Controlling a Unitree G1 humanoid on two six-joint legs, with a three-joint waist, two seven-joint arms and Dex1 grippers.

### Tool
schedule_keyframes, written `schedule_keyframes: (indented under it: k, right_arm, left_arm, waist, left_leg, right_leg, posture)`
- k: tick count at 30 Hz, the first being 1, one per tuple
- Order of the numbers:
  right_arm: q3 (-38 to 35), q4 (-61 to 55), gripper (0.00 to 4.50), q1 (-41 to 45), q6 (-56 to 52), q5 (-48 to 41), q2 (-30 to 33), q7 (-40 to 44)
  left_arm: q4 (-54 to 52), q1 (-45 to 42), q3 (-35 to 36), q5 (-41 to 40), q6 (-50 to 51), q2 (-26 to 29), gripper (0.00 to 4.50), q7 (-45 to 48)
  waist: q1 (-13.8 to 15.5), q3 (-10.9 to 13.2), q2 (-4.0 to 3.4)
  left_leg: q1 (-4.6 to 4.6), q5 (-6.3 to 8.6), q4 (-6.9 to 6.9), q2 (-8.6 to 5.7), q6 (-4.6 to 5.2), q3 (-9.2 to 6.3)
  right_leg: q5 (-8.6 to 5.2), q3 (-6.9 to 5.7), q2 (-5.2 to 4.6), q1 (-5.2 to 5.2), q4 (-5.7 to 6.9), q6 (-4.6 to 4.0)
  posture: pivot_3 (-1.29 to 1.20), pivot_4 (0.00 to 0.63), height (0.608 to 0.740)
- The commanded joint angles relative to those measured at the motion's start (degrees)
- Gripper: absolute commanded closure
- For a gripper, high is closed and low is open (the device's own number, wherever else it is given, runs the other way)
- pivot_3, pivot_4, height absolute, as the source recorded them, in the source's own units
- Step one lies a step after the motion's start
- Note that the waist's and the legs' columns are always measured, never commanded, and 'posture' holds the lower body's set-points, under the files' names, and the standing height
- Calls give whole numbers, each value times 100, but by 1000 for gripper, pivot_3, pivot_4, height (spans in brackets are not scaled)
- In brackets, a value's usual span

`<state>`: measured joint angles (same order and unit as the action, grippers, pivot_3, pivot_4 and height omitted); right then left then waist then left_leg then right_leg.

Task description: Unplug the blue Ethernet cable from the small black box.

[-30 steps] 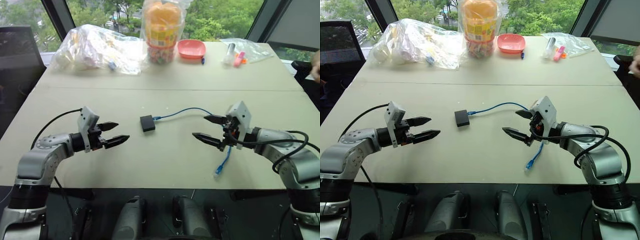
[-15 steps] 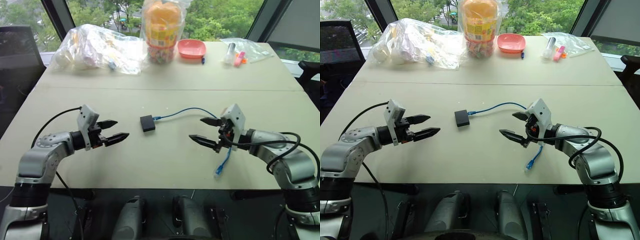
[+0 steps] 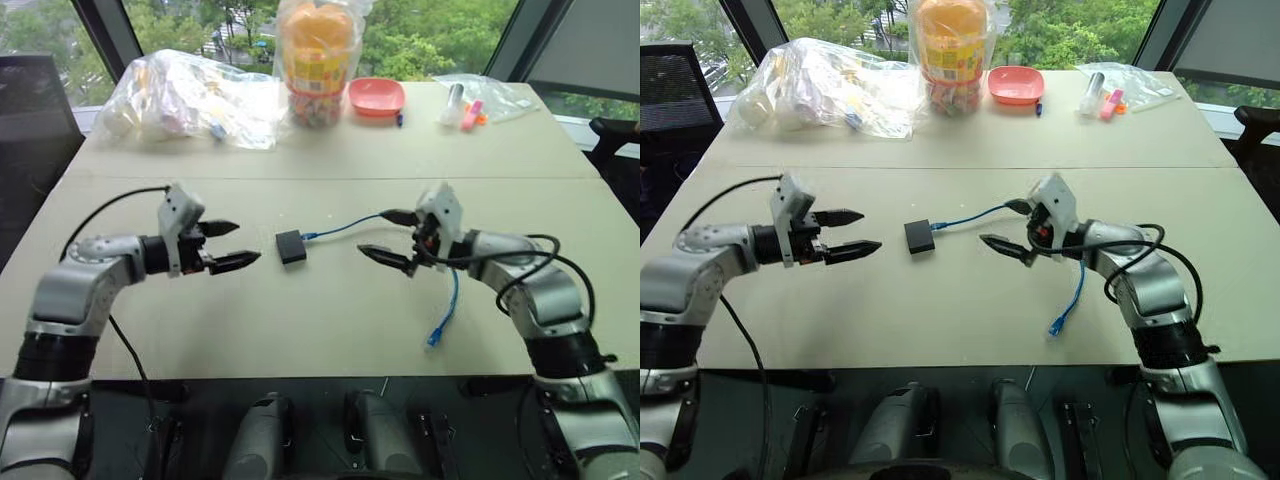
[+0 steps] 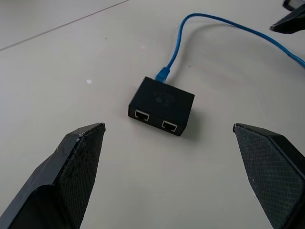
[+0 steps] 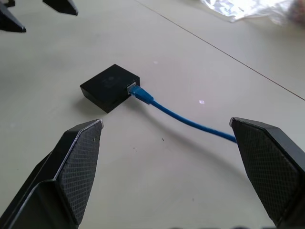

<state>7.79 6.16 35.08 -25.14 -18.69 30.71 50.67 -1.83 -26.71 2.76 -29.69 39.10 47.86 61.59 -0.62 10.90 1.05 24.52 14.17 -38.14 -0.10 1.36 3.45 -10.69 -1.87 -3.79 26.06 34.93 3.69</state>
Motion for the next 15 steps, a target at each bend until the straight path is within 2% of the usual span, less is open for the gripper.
schedule_keyframes:
  k: [1,4,9,11,13,15]
  right_arm:
    - [430,1792,0,1066,1033,518,-628,478]
    - [687,3523,0,1975,1845,914,-1219,935]
    - [1199,5875,0,2839,2995,1913,-1859,1242]
    - [1302,6342,545,2977,3329,2217,-1935,1216]
    - [1311,6587,1292,3081,3539,2385,-1981,1275]
    - [1283,6707,2314,3164,3693,2514,-2021,1307]
  left_arm:
    - [-210,-99,98,-240,247,510,21,610]
    - [-310,38,278,-345,319,812,21,818]
    - [-621,484,653,-481,355,714,21,443]
    - [-853,751,744,-505,363,674,0,314]
    - [-1058,977,897,-583,443,651,0,179]
    - [-1190,1165,1034,-658,502,624,0,48]
  waist:
    - [-66,2,4]
    - [-132,4,2]
    - [-127,3,4]
    - [-154,3,5]
    - [-160,1,8]
    - [-170,1,8]
  left_leg:
    - [0,0,2,0,1,4]
    - [0,-1,5,2,2,21]
    - [0,-1,6,-2,2,16]
    - [-1,-1,6,-9,3,20]
    - [-11,-1,4,-9,3,23]
    - [-26,-2,3,-7,-2,15]
  right_leg:
    - [0,1,3,2,2,1]
    - [1,7,20,16,19,5]
    - [1,4,17,12,28,11]
    - [2,6,8,9,26,11]
    - [2,8,3,-1,26,11]
    - [1,8,0,-18,26,8]
  posture:
    - [0,150,740]
    - [0,150,740]
    - [0,150,740]
    - [0,150,740]
    - [0,150,740]
    - [0,150,740]
